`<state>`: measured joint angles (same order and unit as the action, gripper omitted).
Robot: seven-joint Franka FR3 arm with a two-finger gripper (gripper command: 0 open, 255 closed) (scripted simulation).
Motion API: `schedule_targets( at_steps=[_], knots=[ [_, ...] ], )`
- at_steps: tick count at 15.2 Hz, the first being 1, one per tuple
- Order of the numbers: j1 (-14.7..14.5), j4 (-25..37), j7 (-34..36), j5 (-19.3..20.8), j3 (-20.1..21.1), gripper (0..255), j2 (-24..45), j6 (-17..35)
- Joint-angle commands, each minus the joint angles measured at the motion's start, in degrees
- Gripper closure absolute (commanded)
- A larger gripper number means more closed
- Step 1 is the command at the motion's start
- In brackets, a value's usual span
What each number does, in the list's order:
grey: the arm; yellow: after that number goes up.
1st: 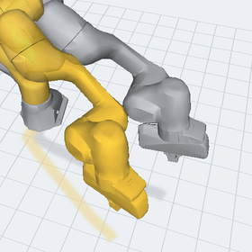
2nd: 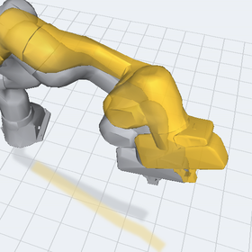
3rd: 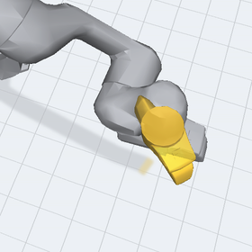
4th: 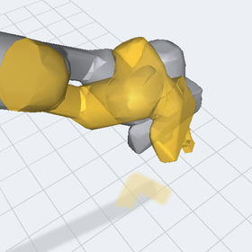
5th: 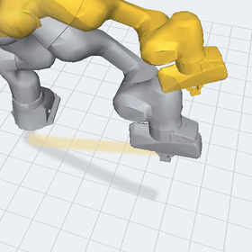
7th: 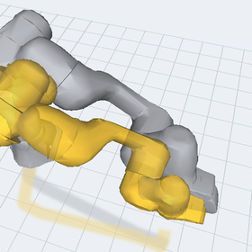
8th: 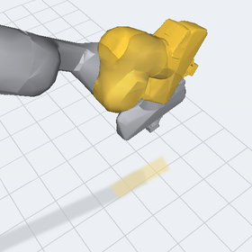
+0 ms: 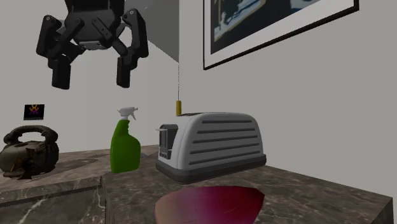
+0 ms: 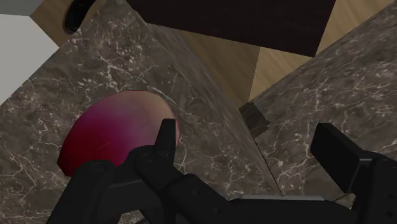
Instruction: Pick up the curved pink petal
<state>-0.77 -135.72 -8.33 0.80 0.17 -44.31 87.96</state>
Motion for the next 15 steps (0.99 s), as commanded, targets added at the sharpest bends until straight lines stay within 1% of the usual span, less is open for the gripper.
schedule_targets(
  at_steps=[1, 5, 8, 10, 12, 15],
  knots=[
    [0.00, 0.00, 0.00, 0.00, 0.00, 0, 0.00, 0.00],
    [2.95, 2.05, 13.80, 4.75, 9.57, 0, 9.80, 3.76],
    [5.73, 5.31, 24.94, 9.92, 15.91, 0, 18.89, 4.57],
    [7.56, 8.30, 32.72, 14.14, 19.54, 0, 25.69, 3.86],
    [9.03, 11.92, 40.62, 18.84, 22.40, 0, 33.02, 2.00],
    [9.92, 18.44, 52.02, 26.18, 24.66, 0, 44.65, -2.86]
  ],
)
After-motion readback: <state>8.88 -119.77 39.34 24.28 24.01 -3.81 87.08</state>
